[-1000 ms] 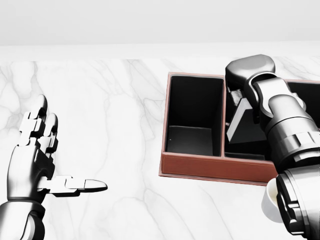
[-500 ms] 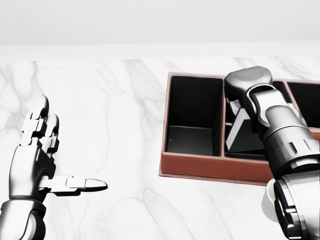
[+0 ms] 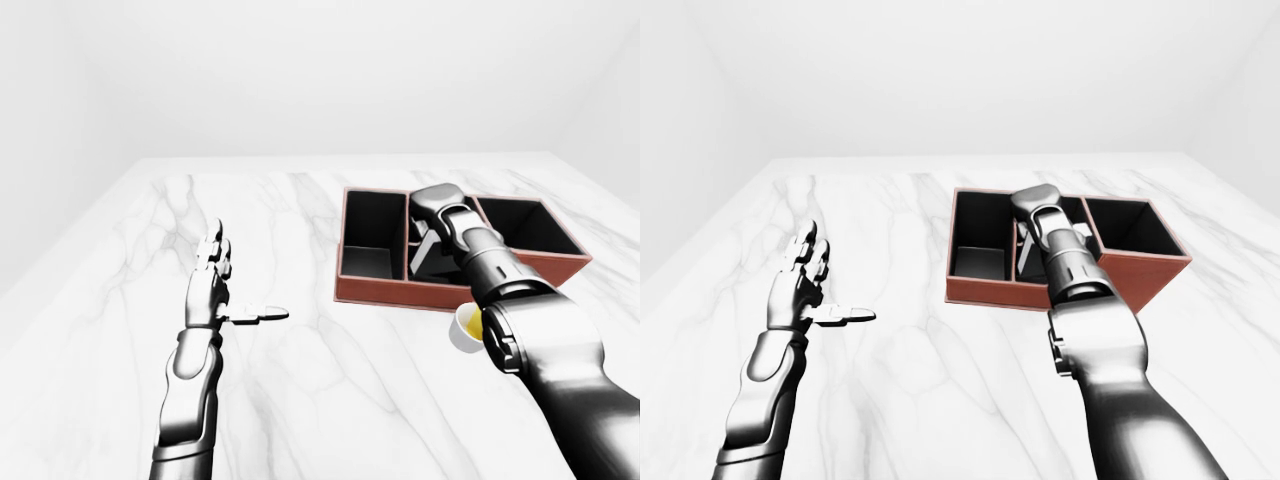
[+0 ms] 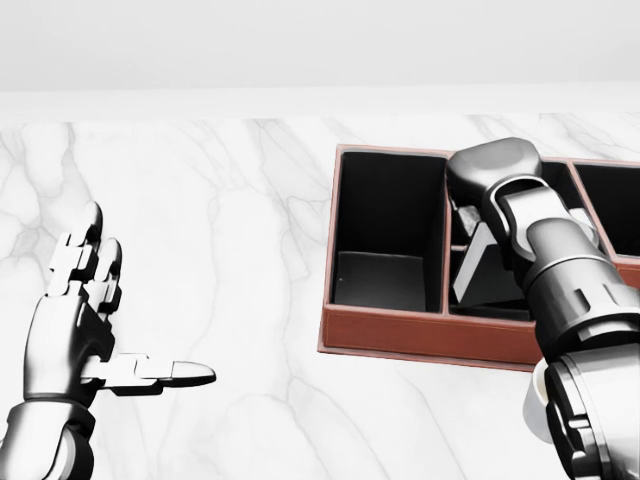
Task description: Pick up the book and place it in the caddy.
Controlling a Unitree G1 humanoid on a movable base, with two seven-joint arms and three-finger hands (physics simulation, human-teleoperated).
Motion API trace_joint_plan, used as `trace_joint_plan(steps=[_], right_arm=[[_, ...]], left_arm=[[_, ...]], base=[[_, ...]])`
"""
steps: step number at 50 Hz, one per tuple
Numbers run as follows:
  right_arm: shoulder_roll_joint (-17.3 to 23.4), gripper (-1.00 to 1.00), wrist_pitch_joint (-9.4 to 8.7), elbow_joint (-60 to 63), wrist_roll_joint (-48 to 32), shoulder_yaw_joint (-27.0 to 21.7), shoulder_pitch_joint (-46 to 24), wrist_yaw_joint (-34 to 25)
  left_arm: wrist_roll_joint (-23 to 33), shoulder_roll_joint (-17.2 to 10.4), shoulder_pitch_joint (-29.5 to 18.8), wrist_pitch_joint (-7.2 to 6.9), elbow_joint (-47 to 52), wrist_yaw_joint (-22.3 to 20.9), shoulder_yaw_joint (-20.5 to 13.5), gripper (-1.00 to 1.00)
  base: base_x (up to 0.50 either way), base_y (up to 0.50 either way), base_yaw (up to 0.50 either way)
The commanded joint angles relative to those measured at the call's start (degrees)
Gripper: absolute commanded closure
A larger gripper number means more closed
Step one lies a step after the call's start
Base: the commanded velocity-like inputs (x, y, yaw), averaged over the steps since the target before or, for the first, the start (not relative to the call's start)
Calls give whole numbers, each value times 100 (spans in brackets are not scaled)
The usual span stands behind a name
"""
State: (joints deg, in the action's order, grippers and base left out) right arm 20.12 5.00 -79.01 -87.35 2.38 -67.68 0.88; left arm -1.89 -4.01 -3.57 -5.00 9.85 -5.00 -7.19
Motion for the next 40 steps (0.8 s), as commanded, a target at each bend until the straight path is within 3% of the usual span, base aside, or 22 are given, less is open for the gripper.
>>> trace_joint_plan(steps=[1,11,12,13,14,15,16,40], right_arm=[[-9,100,0,54,-266,129,-153,264],[55,100,-141,29,-577,217,-153,630],[76,85,-100,28,-616,211,-146,692],[86,57,-91,27,-635,197,-141,696],[85,5,-85,27,-680,203,-134,687],[78,-13,-77,28,-687,182,-128,679],[70,-100,-80,29,-722,186,-127,682],[-26,-100,0,56,-832,100,97,811]], left_arm=[[-19,-9,-4,0,-86,-2,-10,-100],[-28,-5,33,0,-63,-2,-16,-100],[-26,-2,40,0,-67,-1,-12,-100],[-27,-1,38,0,-71,-2,-12,-100],[-25,-3,35,0,-78,-3,-12,-100],[-25,-4,33,0,-81,-2,-14,-100],[-30,-4,30,0,-81,-3,-15,-100],[-22,-20,-14,0,-71,5,-24,-100]], base=[[0,0,0],[0,0,0],[0,0,0],[0,0,0],[0,0,0],[0,0,0],[0,0,0],[0,0,0]])
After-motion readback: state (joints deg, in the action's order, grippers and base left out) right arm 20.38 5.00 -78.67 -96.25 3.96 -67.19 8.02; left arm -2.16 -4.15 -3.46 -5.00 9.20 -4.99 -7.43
